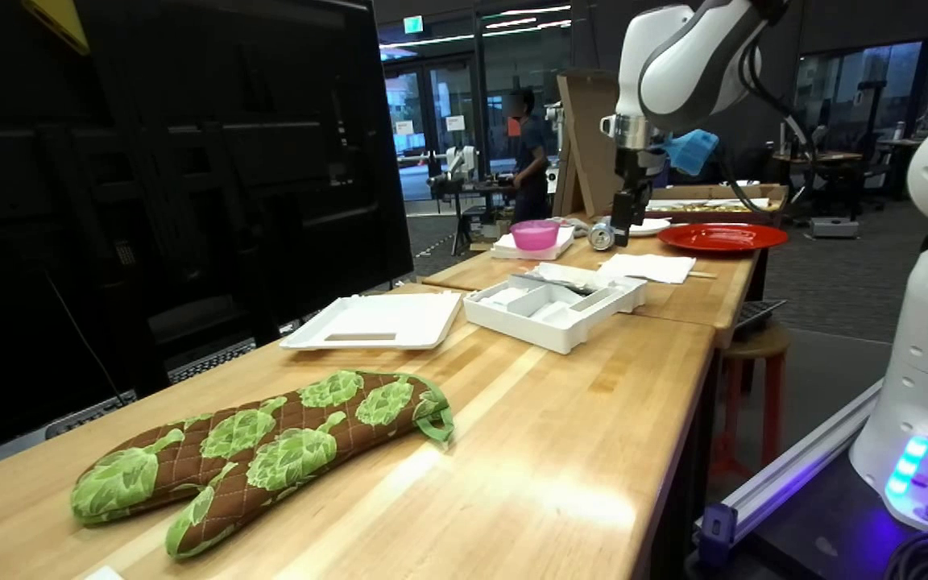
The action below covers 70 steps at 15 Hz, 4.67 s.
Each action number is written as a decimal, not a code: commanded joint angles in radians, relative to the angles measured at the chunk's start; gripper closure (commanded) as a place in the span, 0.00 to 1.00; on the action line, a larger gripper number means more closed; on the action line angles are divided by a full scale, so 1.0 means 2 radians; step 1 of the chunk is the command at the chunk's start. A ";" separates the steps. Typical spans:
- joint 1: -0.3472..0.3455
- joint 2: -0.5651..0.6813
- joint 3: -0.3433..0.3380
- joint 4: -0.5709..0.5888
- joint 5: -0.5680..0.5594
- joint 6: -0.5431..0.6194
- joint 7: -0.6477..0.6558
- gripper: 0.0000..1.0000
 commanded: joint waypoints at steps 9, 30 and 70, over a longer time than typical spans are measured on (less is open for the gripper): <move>0.048 0.023 -0.032 0.008 0.070 -0.028 -0.097 0.00; 0.141 -0.016 0.044 -0.025 0.223 -0.060 -0.277 0.00; 0.141 0.070 0.054 0.010 0.133 0.079 -0.150 0.98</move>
